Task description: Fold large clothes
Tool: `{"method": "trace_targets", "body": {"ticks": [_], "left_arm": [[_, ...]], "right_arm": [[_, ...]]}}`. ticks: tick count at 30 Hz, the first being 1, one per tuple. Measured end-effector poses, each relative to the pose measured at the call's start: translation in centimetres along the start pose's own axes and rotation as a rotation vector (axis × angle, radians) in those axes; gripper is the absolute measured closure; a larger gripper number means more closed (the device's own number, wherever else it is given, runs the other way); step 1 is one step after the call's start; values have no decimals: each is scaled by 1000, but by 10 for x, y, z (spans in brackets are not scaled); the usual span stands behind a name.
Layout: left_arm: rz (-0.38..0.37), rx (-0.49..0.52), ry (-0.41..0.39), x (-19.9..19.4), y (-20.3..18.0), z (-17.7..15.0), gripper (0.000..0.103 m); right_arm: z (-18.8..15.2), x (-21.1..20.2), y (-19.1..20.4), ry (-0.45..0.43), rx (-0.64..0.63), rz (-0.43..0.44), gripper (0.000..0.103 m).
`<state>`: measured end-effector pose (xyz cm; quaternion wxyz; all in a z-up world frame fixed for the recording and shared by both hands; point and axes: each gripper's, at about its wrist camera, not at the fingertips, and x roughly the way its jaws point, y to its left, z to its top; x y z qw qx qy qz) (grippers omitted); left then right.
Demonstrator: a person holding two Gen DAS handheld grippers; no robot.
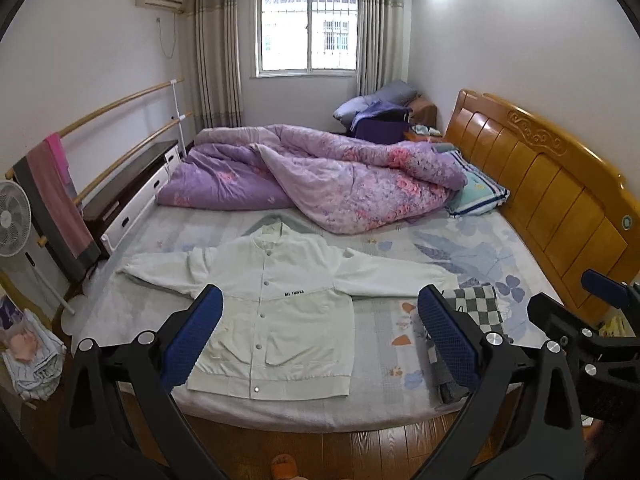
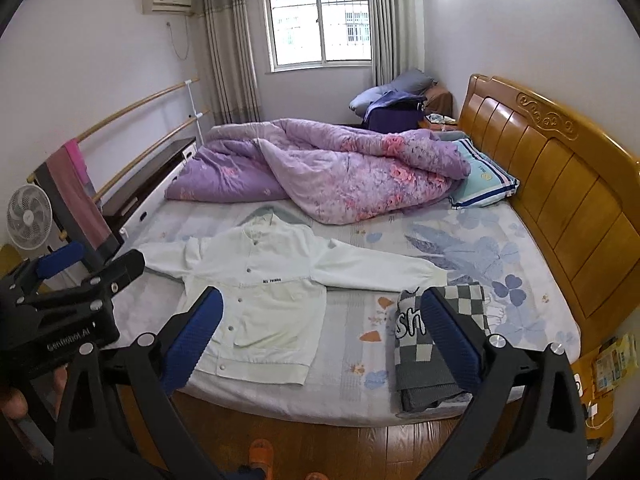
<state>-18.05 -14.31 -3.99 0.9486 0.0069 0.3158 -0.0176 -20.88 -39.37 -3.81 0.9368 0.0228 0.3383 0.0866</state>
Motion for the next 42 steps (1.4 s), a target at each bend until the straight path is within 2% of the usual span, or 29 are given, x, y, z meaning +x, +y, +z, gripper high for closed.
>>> {"method": "trace_targets", "body": {"ticks": [8,10,22,33,42], "left_arm": [[-12,-8,-22,-16,13,15,5],[-6,-3,-31,-19,16,18,5],[-13,7,-26,-25,38,22,5],[-23,-2,-79,-33,55,33,5],[-34,1,-78,-31,65,33,5]], "right_arm": [[14,-11,20,-40,-24,12,8],[19,-16,24,-75,-21,3,8],[25,-10,51,-56,-24,-5,8],[31,-19,68,-92,-26,-30,8],[28,-17,72,-93,-17,-45,8]]}}
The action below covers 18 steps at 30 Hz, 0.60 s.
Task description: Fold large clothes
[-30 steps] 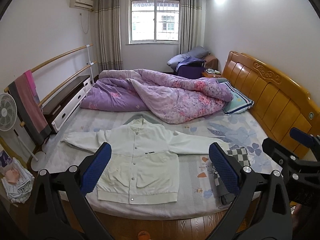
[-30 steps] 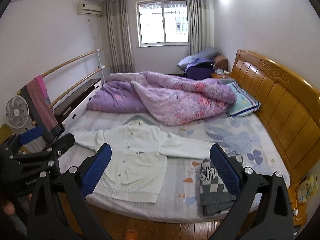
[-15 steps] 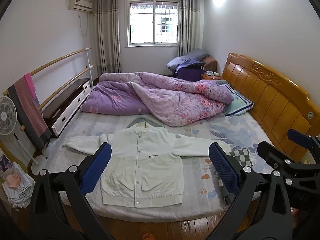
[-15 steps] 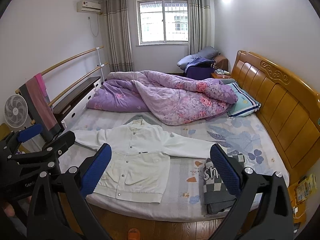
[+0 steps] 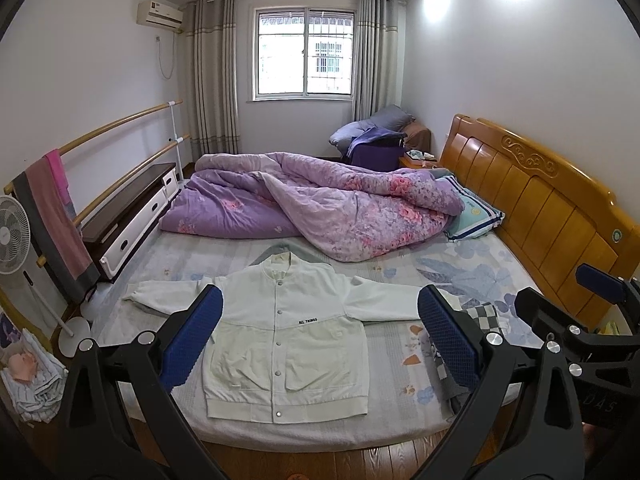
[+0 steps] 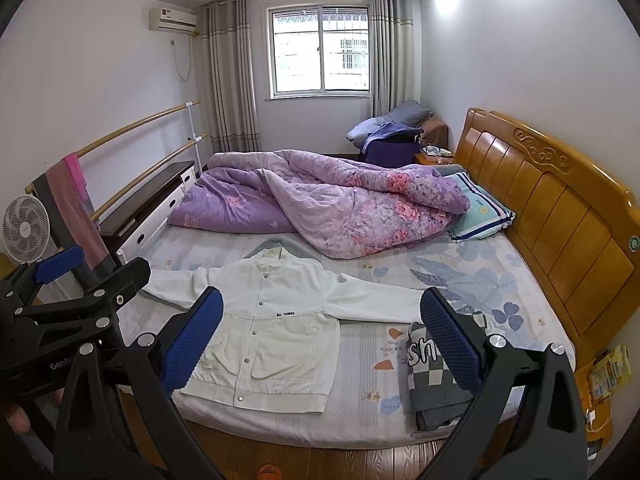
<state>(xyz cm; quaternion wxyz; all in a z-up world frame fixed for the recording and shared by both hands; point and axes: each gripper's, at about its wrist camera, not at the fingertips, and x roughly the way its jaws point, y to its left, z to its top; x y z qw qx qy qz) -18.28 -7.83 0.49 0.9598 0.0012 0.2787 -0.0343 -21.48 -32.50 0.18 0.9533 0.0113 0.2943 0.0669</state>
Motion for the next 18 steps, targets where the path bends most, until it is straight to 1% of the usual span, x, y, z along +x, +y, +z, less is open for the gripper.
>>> {"method": "trace_targets", "body": {"ticks": [9,18], "left_arm": [[-21,-2,-13,0,6,0,5],[-20,4,-21,3,4,2,5]], "right_arm": [[1,-1,4,-11,5,-15,8],[3,3,1,-15,14,-18,8]]}}
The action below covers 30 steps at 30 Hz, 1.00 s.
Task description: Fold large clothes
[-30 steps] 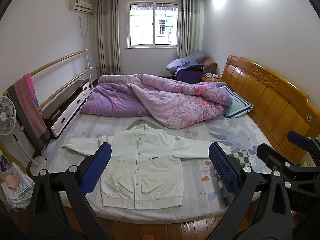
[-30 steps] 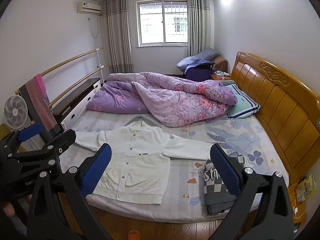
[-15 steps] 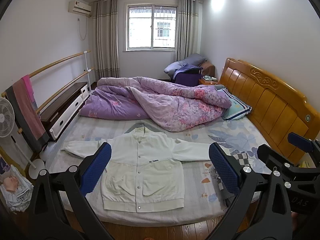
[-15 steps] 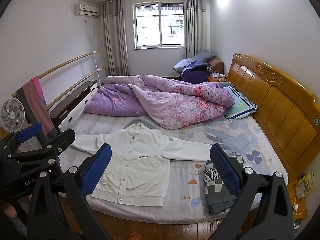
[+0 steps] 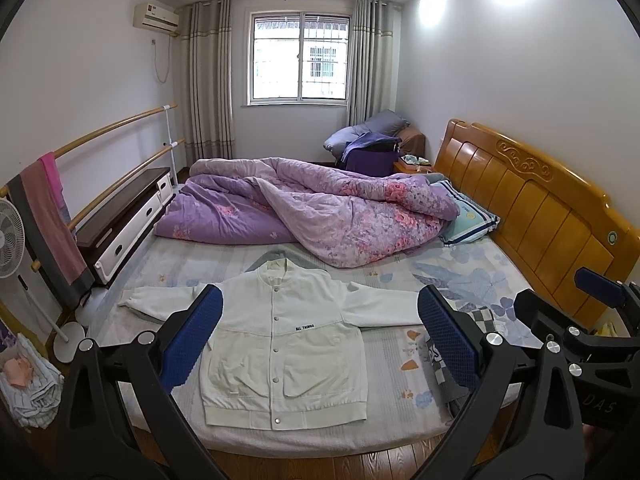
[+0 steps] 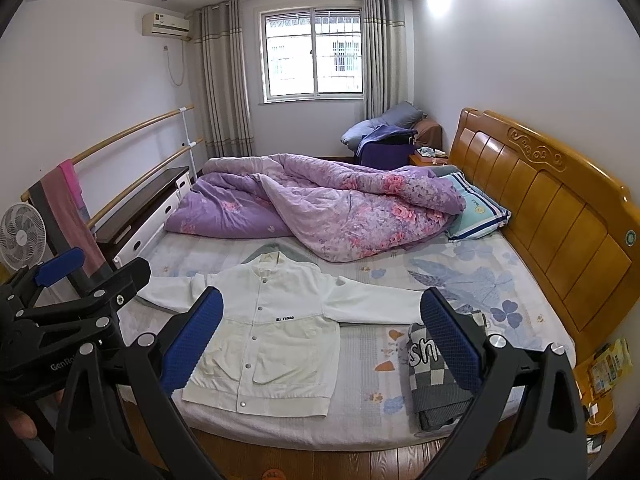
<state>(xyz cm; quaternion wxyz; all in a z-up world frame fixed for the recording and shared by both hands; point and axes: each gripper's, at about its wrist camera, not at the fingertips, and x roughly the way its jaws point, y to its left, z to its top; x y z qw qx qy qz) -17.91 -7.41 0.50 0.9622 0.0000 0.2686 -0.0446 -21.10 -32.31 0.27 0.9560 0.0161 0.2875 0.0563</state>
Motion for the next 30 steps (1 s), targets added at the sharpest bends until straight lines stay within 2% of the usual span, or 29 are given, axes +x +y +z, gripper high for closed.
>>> {"method": "trace_targets", "body": {"ticks": [30], "left_arm": [[-10,5,3,21,7,13,5]], "right_arm": [[7,16,-1,8,-5,-10,8]]}}
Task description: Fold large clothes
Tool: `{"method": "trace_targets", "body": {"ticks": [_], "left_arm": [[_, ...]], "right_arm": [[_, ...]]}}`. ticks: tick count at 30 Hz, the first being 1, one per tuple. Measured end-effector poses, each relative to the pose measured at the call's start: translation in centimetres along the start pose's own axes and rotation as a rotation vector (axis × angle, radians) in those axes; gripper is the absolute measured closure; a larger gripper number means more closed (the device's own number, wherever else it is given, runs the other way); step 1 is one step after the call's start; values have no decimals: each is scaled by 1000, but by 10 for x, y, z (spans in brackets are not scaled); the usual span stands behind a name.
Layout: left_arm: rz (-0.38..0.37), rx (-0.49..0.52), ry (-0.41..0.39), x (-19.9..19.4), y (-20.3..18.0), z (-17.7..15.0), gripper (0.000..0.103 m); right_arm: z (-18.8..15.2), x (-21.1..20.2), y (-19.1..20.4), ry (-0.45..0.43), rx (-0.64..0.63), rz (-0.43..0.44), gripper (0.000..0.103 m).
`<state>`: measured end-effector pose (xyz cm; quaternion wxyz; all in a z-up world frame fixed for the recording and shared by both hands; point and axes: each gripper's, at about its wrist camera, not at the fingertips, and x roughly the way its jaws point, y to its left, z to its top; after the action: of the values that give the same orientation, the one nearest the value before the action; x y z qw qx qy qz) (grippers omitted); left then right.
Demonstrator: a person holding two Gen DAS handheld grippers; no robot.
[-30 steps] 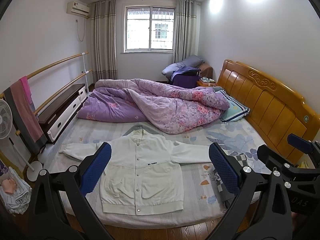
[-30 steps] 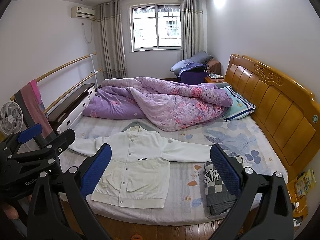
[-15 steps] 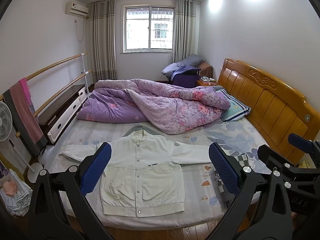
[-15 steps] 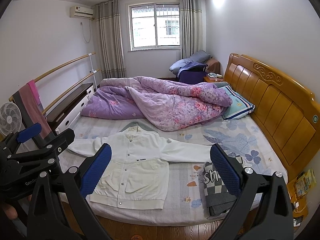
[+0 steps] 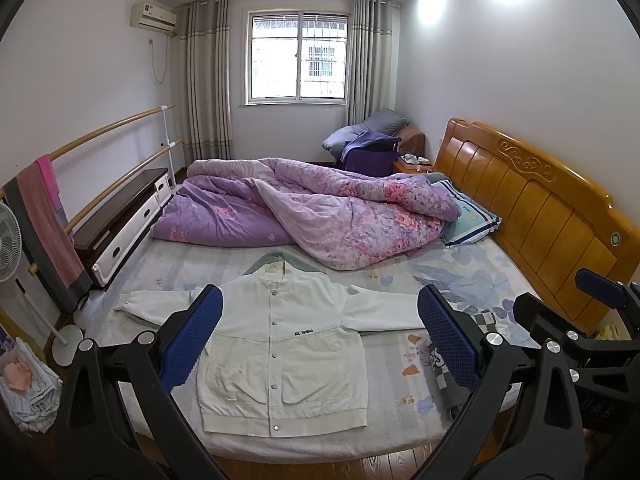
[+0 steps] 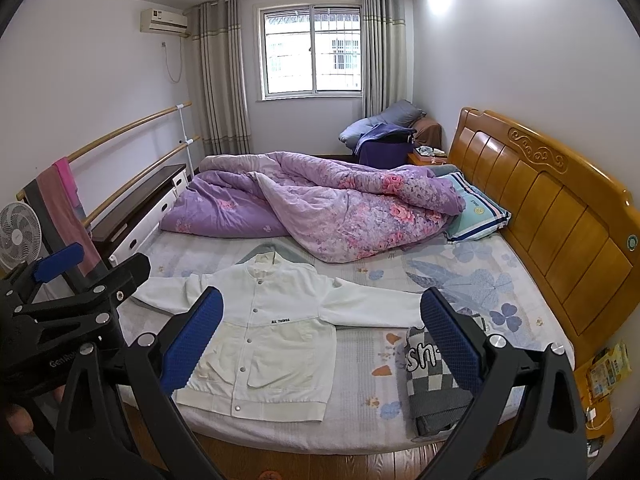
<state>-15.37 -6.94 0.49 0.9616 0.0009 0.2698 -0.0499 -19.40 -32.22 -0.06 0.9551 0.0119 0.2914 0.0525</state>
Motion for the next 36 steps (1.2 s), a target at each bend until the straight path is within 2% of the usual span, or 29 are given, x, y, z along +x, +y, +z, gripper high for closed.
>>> {"method": "trace_targets", "body": {"ticks": [36], "left_arm": [[2,7,3,8,1,1,5]], "right_arm": [[2,10,-1,19,4,5,8]]}}
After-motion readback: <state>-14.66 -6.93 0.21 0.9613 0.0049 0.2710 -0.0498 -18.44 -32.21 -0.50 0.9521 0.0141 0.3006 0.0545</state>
